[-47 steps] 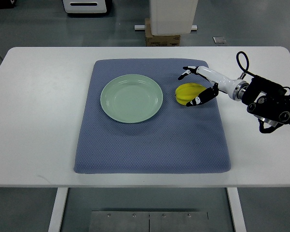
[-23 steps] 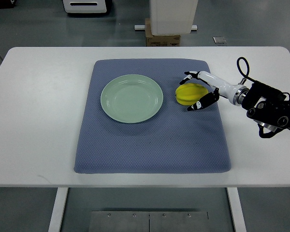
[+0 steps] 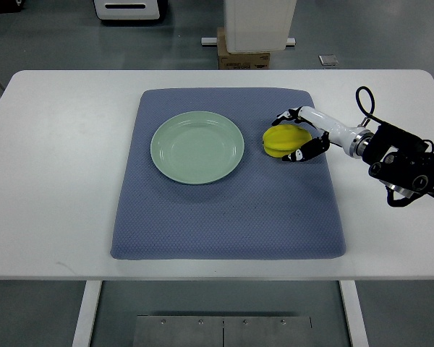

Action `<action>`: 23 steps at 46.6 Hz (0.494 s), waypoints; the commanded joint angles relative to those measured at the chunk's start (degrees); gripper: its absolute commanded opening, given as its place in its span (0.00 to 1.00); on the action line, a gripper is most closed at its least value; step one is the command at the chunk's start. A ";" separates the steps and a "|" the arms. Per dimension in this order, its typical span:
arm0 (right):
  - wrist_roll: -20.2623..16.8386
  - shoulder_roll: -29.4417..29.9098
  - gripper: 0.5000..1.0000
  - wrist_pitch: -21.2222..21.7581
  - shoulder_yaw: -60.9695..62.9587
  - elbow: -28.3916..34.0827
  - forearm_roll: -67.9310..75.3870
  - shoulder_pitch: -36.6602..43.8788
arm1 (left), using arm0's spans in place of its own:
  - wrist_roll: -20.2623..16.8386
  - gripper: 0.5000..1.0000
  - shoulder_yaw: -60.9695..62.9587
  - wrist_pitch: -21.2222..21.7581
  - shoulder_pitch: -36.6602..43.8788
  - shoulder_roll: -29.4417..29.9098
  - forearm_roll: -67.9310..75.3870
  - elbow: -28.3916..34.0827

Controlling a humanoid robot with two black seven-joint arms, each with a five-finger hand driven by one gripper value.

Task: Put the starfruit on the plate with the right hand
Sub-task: 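Close the right hand fingers around the yellow starfruit, then lift the starfruit with the right hand and carry it over the plate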

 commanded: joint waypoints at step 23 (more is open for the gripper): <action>-0.03 -0.09 0.00 0.09 0.08 -0.09 0.01 0.40 | 0.00 1.00 0.00 0.01 -0.07 0.00 0.00 0.00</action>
